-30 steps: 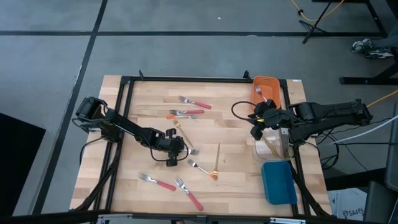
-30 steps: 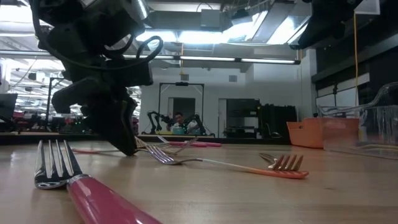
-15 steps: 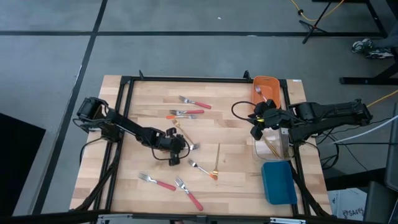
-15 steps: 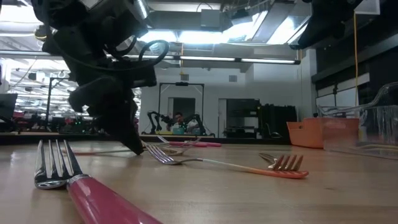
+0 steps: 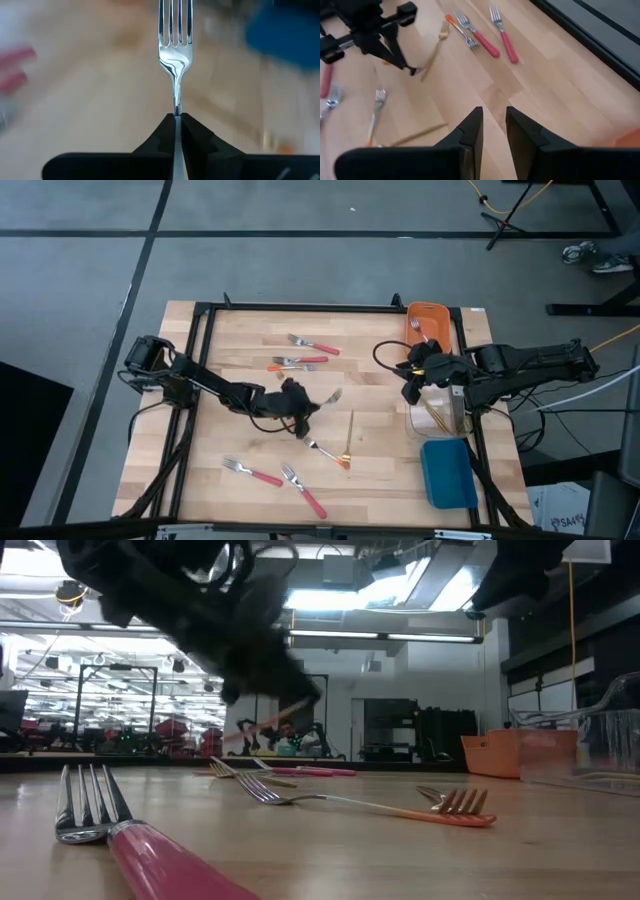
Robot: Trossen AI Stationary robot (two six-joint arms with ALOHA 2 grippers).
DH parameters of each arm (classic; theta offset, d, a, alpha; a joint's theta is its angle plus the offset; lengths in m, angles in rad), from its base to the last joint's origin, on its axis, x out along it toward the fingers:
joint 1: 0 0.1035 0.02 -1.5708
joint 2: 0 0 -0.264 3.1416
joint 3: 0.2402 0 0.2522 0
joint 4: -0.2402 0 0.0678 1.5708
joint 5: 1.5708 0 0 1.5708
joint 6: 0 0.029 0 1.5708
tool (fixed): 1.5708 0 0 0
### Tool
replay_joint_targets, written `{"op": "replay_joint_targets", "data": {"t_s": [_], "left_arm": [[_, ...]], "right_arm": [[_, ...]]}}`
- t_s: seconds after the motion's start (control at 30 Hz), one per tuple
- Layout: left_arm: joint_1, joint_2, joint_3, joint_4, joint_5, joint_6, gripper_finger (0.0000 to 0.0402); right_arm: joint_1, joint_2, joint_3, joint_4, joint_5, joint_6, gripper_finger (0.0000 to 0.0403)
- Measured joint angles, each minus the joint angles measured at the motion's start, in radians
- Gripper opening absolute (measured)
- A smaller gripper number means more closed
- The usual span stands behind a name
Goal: Sort silverware by color (type)
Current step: Put the orange fork into the orange bin
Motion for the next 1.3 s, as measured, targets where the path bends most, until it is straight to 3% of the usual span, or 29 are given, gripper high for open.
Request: {"op": "replay_joint_targets", "data": {"t_s": [0.23, 0.53, 0.93, 1.3], "left_arm": [[0.043, 0.000, 0.000, 0.328, -0.135, 0.102, 0.0011], [0.113, -0.001, 0.000, 0.603, -0.129, 0.239, 0.0011], [0.132, -0.002, 0.000, 0.654, -0.126, 0.272, 0.0011], [0.131, -0.002, 0.000, 0.654, -0.130, 0.298, 0.0011]], "right_arm": [[0.000, 0.000, 0.000, 0.110, 0.000, 0.000, 0.0076], [0.000, 0.086, 0.000, 0.349, 0.027, -0.001, 0.0076], [0.000, 0.317, -0.001, 0.772, 0.148, -0.005, 0.0076], [0.000, 0.435, -0.001, 0.939, 0.186, -0.005, 0.0076]]}}
